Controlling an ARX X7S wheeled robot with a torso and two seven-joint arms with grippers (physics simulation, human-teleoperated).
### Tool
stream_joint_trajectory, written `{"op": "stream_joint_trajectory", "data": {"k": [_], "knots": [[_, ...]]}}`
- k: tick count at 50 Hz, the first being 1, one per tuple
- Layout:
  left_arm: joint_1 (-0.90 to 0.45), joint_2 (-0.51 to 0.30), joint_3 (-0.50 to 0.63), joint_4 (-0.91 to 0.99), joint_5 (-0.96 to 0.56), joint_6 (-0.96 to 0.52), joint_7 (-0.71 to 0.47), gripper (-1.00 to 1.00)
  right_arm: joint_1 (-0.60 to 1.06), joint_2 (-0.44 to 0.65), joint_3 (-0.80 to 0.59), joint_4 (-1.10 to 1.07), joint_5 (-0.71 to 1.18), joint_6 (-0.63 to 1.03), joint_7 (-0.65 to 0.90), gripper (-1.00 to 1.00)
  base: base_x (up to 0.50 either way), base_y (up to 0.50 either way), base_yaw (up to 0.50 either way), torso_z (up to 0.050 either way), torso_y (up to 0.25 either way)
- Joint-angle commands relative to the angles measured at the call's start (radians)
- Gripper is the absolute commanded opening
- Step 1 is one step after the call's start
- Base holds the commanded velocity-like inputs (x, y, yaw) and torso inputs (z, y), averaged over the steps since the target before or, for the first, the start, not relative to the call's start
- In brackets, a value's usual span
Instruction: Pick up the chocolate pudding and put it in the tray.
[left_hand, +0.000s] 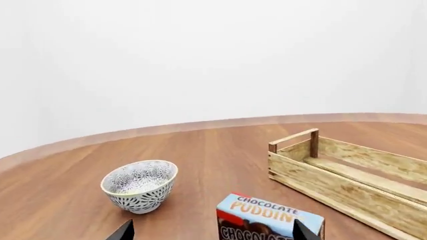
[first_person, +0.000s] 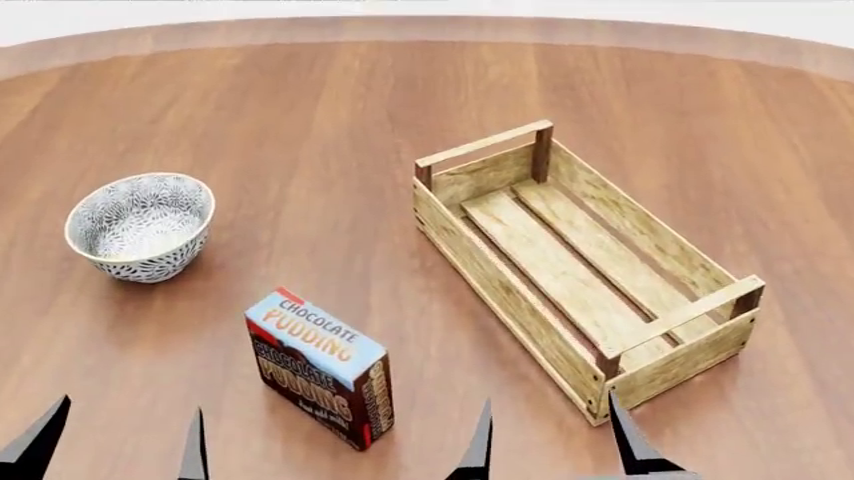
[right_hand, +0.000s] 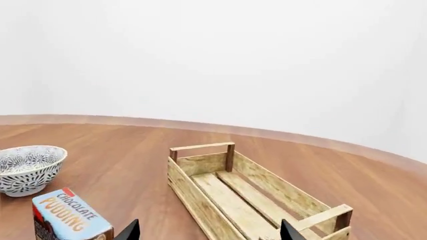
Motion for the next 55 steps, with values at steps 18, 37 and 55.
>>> {"op": "stream_joint_trajectory", "data": {"k": [18, 37, 55], "knots": [[0.008, -0.019, 0.032, 0.006, -0.018, 0.007, -0.029, 1.0, 0.008, 0.025, -0.018, -0.001, 0.038, -0.008, 0.029, 1.0, 0.32, 0.0, 0.0, 0.0, 0.0], [0.011, -0.035, 0.039, 0.03, -0.037, -0.006, -0.04, 1.0, -0.01, 0.061, -0.044, -0.059, 0.149, 0.052, -0.047, 1.0, 0.15, 0.0, 0.0, 0.0, 0.0], [0.002, -0.044, 0.05, 0.022, -0.045, -0.001, -0.055, 1.0, -0.081, 0.152, -0.08, -0.025, 0.309, -0.021, -0.272, 1.0, 0.0, 0.0, 0.0, 0.0, 0.0]]}}
